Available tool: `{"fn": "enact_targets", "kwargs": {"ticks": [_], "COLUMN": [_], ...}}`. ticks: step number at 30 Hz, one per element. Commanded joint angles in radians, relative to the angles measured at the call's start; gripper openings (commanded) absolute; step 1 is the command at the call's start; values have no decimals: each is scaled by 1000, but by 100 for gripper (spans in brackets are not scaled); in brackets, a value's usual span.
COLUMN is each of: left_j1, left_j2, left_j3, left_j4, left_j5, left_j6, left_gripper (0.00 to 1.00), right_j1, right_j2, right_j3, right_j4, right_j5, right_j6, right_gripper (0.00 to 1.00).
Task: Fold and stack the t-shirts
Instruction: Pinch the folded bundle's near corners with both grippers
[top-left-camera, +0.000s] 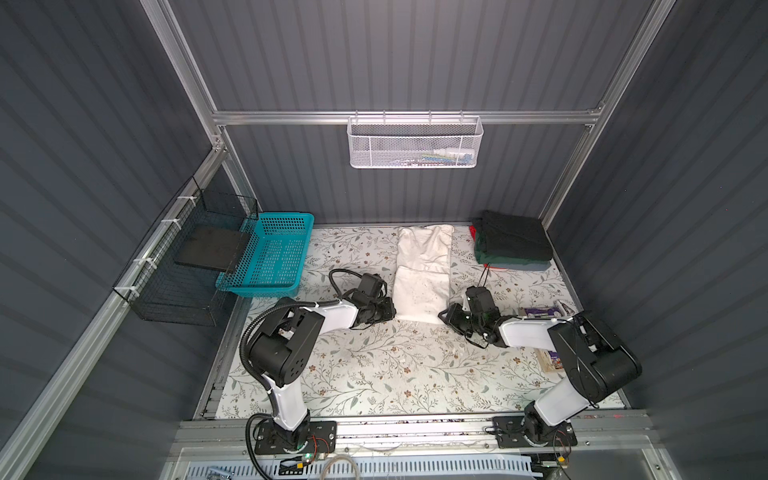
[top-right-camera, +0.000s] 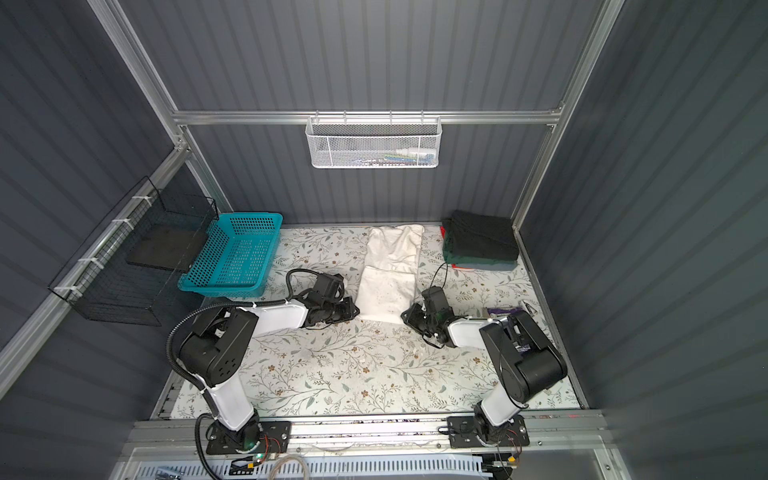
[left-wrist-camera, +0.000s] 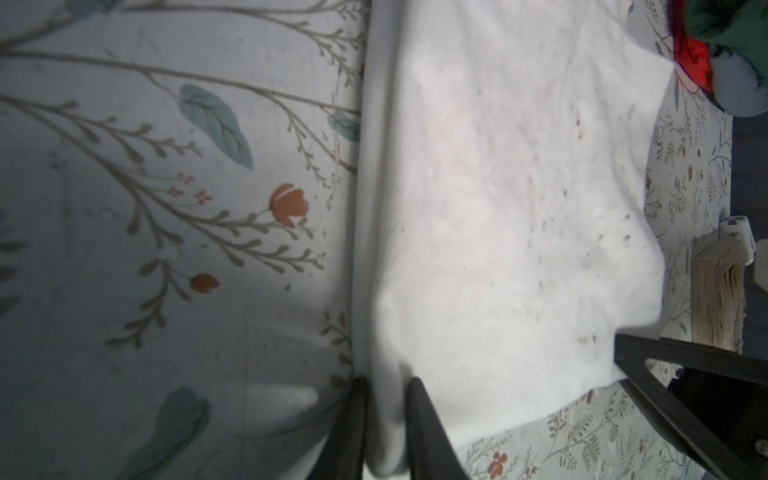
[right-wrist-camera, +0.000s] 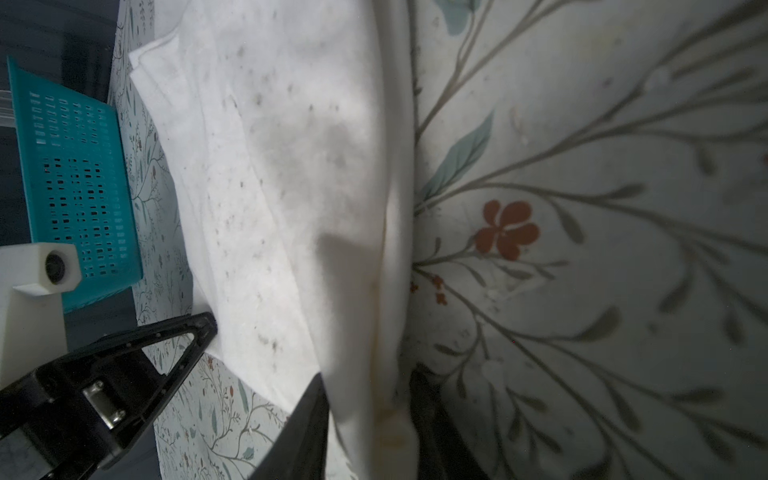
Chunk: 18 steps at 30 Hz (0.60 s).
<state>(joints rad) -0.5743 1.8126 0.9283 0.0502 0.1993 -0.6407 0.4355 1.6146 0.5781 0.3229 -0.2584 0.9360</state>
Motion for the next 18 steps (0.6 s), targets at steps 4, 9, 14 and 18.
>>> {"fn": "enact_targets", "kwargs": {"ticks": [4,9,14,18], "left_j1": [4,4,4,3], "left_j2": [49,65,82,87], "left_j3": [-28,-20,-13,-8], "left_j4": [-102,-109,-96,-91], "left_j5": [-34,-39,-24,-18], "left_j6": [-5,-6,-16,-19], "left_gripper": [18,14,5,0], "right_j1": [5,4,5,5], "right_j2": [38,40,42,43], "right_j3": [1,1,-3,-2], "right_j4": [-44,-41,-43,-44], "right_j5": [-2,-5,-10,-17], "right_j6": [-2,-5,-5,-5], "right_gripper": [25,15,9,6]}}
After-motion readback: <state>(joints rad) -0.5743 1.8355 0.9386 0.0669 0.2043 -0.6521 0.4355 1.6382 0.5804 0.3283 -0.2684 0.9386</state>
